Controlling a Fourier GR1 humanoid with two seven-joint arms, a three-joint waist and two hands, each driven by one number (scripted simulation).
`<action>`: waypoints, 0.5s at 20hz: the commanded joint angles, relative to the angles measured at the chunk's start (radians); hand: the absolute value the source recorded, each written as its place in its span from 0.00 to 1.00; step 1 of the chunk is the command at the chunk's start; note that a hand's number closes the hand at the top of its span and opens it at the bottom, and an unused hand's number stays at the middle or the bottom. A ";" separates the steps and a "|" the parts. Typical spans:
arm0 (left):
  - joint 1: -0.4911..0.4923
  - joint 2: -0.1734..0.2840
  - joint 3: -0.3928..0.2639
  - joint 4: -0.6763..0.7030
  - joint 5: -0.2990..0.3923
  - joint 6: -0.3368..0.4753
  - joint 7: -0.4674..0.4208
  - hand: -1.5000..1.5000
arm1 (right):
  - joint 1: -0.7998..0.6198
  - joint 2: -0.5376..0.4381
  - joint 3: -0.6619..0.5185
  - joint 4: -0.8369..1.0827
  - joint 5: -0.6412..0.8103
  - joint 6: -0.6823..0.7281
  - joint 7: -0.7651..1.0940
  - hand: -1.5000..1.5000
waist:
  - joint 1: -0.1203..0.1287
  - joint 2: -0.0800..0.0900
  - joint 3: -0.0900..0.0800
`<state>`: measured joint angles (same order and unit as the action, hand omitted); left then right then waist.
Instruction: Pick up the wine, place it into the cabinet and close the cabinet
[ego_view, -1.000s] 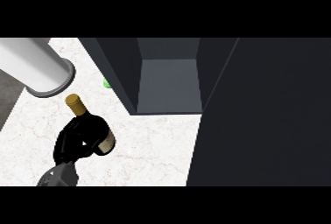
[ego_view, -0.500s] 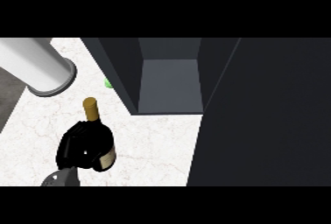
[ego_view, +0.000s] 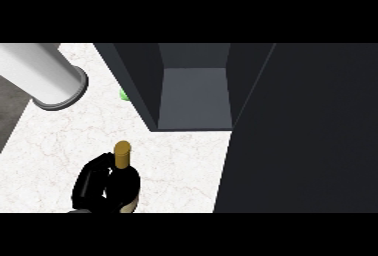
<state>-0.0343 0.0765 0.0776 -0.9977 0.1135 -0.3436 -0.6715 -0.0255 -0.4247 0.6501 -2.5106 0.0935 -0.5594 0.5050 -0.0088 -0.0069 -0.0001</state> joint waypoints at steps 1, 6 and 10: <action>0.035 -0.045 -0.051 -0.131 -0.002 0.020 0.066 1.00 | 0.077 -0.025 -0.002 -0.197 0.055 -0.010 0.047 0.00 | 0.001 0.000 0.001; 0.100 -0.075 -0.129 -0.275 0.006 0.052 0.131 1.00 | 0.122 -0.067 0.045 -0.224 0.070 0.001 0.018 0.00 | -0.003 -0.001 0.001; 0.131 -0.076 -0.201 -0.387 0.041 0.089 0.243 1.00 | 0.131 -0.069 0.047 -0.234 0.061 -0.014 0.000 0.00 | -0.007 -0.003 0.001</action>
<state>0.0627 0.0113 -0.0630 -1.2842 0.1295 -0.2835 -0.5185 0.0095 -0.4520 0.6599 -2.5128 0.0910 -0.5723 0.4534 -0.0094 -0.0074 0.0002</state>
